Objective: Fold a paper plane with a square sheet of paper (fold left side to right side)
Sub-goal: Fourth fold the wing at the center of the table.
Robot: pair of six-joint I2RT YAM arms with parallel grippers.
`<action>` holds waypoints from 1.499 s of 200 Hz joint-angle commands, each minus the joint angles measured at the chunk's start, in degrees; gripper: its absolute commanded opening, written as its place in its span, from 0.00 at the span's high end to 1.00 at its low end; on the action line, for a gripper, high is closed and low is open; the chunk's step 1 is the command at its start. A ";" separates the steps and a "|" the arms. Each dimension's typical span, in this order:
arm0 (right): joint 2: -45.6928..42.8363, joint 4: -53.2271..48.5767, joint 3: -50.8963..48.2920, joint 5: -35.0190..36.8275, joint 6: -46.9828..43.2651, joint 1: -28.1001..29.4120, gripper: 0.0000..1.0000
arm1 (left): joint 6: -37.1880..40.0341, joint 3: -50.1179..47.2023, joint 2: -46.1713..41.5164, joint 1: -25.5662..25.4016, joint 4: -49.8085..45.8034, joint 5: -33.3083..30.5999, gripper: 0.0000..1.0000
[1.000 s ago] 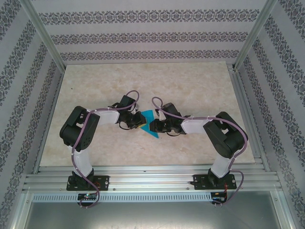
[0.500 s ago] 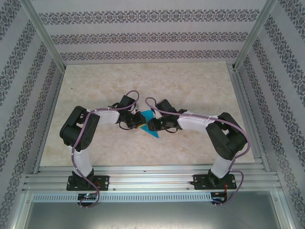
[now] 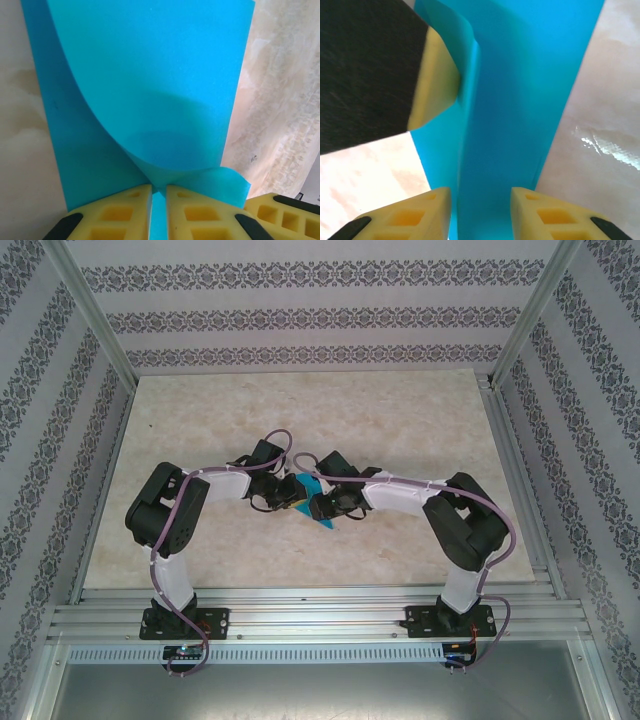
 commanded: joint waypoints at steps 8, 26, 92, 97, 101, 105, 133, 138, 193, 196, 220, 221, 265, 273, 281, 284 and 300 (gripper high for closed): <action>1.41 -2.05 1.93 1.96 -1.84 1.19 0.66 | 0.51 1.31 0.87 -0.59 -2.36 -1.40 0.82; 1.85 -2.56 2.31 2.39 -2.02 1.46 0.68 | 0.56 1.46 0.68 -0.64 -2.48 -1.36 0.82; -0.62 3.95 -2.97 -3.23 2.05 -1.99 0.93 | 1.38 1.24 -1.02 -0.61 -2.48 -1.19 0.73; -0.88 4.69 -3.45 -3.83 2.31 -2.30 0.94 | 1.52 1.09 -1.19 -0.61 -2.40 -1.23 0.72; -1.10 5.23 -3.78 -4.40 2.59 -2.54 0.94 | 1.60 1.06 -1.32 -0.60 -2.40 -1.23 0.72; -1.29 5.73 -4.14 -4.75 2.90 -2.77 0.94 | 1.66 0.99 -1.48 -0.64 -2.40 -1.28 0.72; -2.05 9.22 -6.42 -8.15 4.51 -4.57 0.95 | 2.19 0.72 -1.31 -0.60 -2.68 -1.41 0.74; -2.14 9.82 -6.72 -8.74 4.76 -4.73 0.95 | 2.18 0.65 -1.20 -0.61 -2.58 -1.41 0.75; -2.14 12.17 -8.07 -11.28 5.81 -5.67 0.95 | 1.90 0.66 0.17 -0.60 -1.53 -0.97 0.76; -2.13 12.17 -8.06 -11.26 5.87 -5.65 0.95 | 1.92 0.75 0.36 -0.60 -1.42 -0.96 0.75; -2.40 11.84 -7.81 -11.40 5.76 -5.67 0.93 | 1.73 1.63 1.55 -0.64 -1.41 -0.97 0.72; -2.49 11.77 -7.81 -11.40 5.73 -5.71 0.93 | 1.74 1.69 1.65 -0.66 -1.39 -0.97 0.72; -4.93 8.27 -5.41 -10.04 3.87 -6.16 0.81 | 1.13 2.14 2.55 -0.70 -2.15 -1.83 0.71; -5.20 7.46 -4.64 -9.98 3.40 -6.33 0.78 | 1.19 2.16 2.63 -0.63 -2.43 -2.01 0.71; -5.30 6.63 -3.79 -10.11 2.81 -6.66 0.76 | 1.21 2.03 2.61 -0.68 -2.56 -1.98 0.72; -5.31 6.42 -3.47 -10.14 2.69 -6.67 0.75 | 1.16 1.99 2.65 -0.66 -2.53 -2.02 0.72; -4.93 5.77 -1.89 -10.73 1.86 -7.03 0.70 | 1.24 1.98 2.67 -0.63 -2.82 -2.19 0.72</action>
